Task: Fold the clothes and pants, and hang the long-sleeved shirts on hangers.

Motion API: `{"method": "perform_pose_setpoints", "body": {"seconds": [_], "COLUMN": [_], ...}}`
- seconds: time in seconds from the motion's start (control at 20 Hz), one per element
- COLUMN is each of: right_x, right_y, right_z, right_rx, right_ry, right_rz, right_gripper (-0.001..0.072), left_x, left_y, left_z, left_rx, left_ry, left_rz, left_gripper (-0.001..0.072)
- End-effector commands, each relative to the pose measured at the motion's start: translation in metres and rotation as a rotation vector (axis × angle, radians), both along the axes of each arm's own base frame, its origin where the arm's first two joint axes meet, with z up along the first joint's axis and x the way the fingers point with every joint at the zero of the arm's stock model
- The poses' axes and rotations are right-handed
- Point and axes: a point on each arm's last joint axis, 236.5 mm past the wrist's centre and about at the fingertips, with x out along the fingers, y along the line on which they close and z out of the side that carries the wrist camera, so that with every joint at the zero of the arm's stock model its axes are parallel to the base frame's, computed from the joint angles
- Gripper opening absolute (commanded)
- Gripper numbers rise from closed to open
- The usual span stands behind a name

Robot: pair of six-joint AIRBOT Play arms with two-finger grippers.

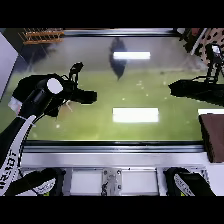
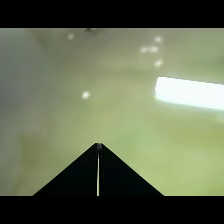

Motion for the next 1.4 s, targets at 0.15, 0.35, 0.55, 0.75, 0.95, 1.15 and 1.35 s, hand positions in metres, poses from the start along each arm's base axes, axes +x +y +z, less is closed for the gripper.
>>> {"method": "perform_pose_setpoints", "body": {"seconds": [0.15, 0.35, 0.55, 0.75, 0.95, 1.15, 1.35], "right_x": [0.0, 0.0, 0.0, 0.0, 0.0, 0.0, 0.0], "right_y": [0.0, 0.0, 0.0, 0.0, 0.0, 0.0, 0.0], "right_z": [0.0, 0.0, 0.0, 0.0, 0.0, 0.0, 0.0], "right_rx": [0.0, 0.0, 0.0, 0.0, 0.0, 0.0, 0.0], "right_ry": [0.0, 0.0, 0.0, 0.0, 0.0, 0.0, 0.0], "right_rz": [0.001, 0.001, 0.001, 0.001, 0.001, 0.001, 0.001], "right_gripper": [0.0041, 0.0041, 0.0041, 0.0041, 0.0041, 0.0041, 0.0041], "left_x": [0.0, 0.0, 0.0, 0.023, 0.065, 0.047, 0.012], "left_y": [0.0, 0.0, 0.0, 0.015, 0.138, 0.251, 0.296], "left_z": [0.0, 0.0, 0.0, 0.004, 0.011, -0.025, -0.098], "left_rx": [0.0, 0.0, 0.0, 0.069, 0.416, 0.604, 0.617], "left_ry": [0.0, 0.0, 0.0, -0.125, -0.205, -0.067, 0.116], "left_rz": [-0.001, -0.001, -0.001, -0.021, 0.158, 0.33, 0.396], "left_gripper": [0.0008, 0.0008, 0.0008, 0.0322, 0.0705, 0.0705, 0.0705]}}
